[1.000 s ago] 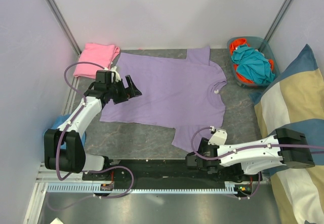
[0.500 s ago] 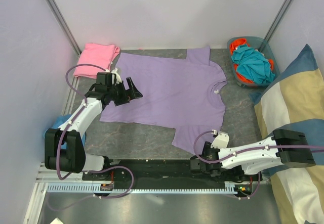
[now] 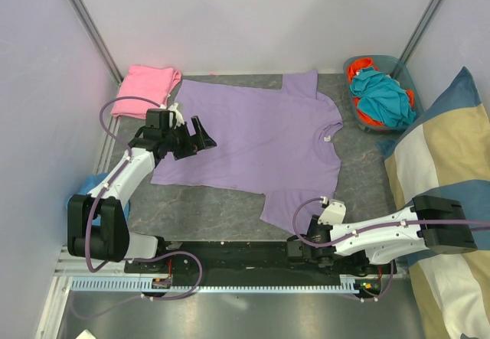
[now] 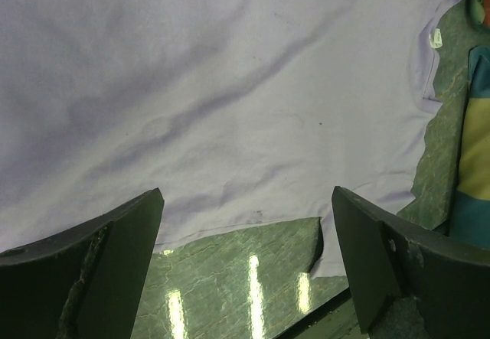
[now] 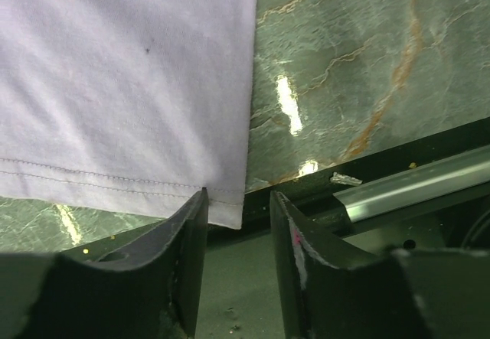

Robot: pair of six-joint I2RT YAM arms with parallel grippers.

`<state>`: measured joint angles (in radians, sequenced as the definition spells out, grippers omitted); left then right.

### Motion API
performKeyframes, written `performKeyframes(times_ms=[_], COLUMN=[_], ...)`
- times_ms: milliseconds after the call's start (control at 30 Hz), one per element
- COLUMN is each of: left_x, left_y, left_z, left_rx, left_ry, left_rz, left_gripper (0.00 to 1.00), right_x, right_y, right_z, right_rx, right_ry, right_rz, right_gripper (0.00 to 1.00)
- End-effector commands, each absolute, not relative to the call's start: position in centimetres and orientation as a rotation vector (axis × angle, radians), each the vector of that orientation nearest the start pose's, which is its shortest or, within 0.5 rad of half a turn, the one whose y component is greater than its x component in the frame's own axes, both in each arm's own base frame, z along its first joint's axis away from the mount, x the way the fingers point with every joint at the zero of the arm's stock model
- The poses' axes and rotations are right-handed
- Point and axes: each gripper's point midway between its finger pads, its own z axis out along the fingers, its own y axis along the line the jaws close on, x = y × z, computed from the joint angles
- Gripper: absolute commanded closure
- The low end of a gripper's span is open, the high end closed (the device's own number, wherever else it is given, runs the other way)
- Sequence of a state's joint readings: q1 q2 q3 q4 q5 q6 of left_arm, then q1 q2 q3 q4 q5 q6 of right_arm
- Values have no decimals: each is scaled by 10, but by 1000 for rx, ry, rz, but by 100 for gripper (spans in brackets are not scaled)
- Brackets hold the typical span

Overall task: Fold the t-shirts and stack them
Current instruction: Grap the side of the flattened tshirt closest away from the robot with both arms

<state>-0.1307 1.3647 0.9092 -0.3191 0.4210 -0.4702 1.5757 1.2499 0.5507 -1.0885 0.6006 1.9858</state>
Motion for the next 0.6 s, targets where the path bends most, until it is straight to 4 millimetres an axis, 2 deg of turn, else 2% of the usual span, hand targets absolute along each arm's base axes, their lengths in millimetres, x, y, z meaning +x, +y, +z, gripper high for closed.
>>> performKeyframes(times_ms=[0,333,567], left_x=[337,334,332], left_y=[-138,-140,-140], left_z=[143,145,143], left_rx=[-181,-175,-177], left_ry=[2348,2344,2347], left_rz=[-817,-835,-842], left_gripper=[0,0,0], right_x=[67,65,63], right_y=[140,155,155], right_z=[13,5,-6], right_rx=[712,720,743], right_ry=[2426,2447,2460], right_rz=[-4,60,92], right_gripper=[55,56,57])
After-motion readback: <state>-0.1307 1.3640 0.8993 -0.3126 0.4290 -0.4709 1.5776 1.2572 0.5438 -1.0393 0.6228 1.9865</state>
